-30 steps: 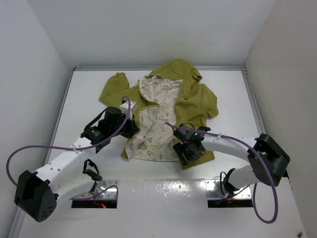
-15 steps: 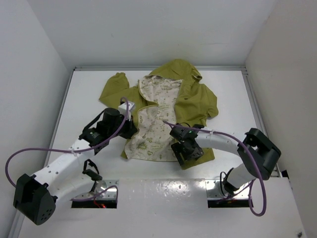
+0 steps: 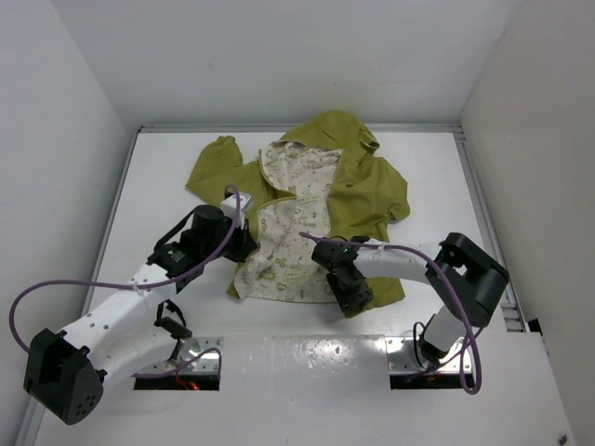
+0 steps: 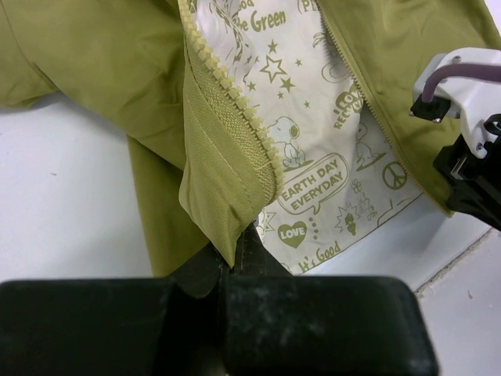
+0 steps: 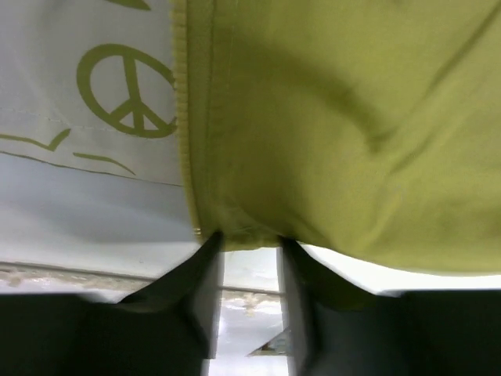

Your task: Zip up the jacket

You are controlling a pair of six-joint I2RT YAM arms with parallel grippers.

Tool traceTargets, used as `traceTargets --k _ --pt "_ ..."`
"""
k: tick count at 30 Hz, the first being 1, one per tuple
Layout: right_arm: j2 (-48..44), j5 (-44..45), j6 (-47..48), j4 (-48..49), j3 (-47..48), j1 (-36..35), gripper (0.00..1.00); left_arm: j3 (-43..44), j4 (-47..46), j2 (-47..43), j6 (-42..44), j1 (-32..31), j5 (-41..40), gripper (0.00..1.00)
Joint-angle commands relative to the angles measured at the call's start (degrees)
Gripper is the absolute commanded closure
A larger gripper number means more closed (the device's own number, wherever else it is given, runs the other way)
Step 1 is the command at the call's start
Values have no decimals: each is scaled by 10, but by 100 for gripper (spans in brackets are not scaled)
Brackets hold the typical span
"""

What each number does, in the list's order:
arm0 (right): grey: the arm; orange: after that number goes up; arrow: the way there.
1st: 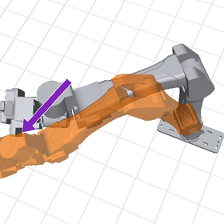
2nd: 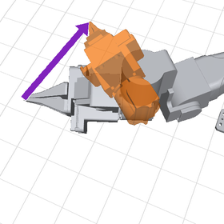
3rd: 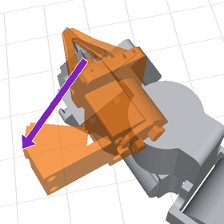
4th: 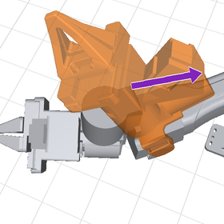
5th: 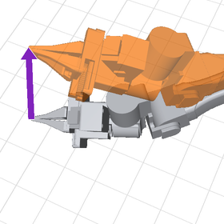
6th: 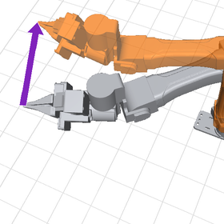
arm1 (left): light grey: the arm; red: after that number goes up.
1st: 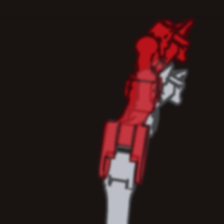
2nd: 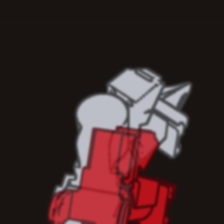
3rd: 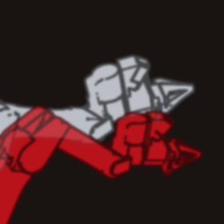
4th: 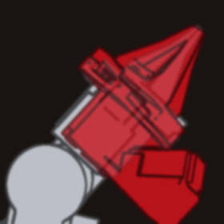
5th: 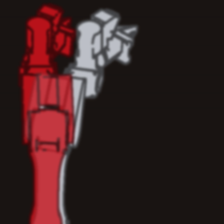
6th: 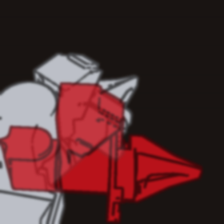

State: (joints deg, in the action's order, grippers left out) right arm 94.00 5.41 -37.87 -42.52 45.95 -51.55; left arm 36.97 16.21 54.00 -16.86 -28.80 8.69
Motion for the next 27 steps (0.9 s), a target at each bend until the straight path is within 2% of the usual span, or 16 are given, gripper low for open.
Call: traceTargets --k 1,3,4,5,9,11,13,14,16,17,22,24,27 --pt "14 15 -11 6 2 -3 69 -3 -15 -12 -4 4 -9 100" --pt "11 -4 -4 26 -6 -2 83 -3 -15 -12 -4 4 -9 100" --pt "7 -8 3 32 -9 -5 94 -3 -15 -12 -4 4 -9 100" --pt "5 -21 12 44 -12 -4 98 -3 -15 -12 -4 4 -9 100" --pt "-64 -52 51 84 -47 -1 100 -3 -15 -17 2 4 3 100" --pt "-101 -96 88 117 -59 0 100 -8 -15 -17 2 4 8 100" --pt "-137 -116 120 124 -69 -1 87 -8 -15 -17 2 4 14 100" --pt "-153 -118 129 115 -65 0 73 -8 -15 -17 7 4 14 100" --pt "-166 -105 133 69 -42 0 57 -8 -21 -12 7 4 14 100" --pt "-173 -96 133 65 -36 -1 46 -8 -21 -12 7 4 14 100" --pt "-169 -56 114 28 -32 4 44 -8 -21 -6 7 4 19 100" --pt "-145 -38 105 25 -35 7 36 -3 -21 -1 7 4 19 100" --pt "-98 -11 101 3 -19 7 38 -3 -21 -1 7 4 19 100"
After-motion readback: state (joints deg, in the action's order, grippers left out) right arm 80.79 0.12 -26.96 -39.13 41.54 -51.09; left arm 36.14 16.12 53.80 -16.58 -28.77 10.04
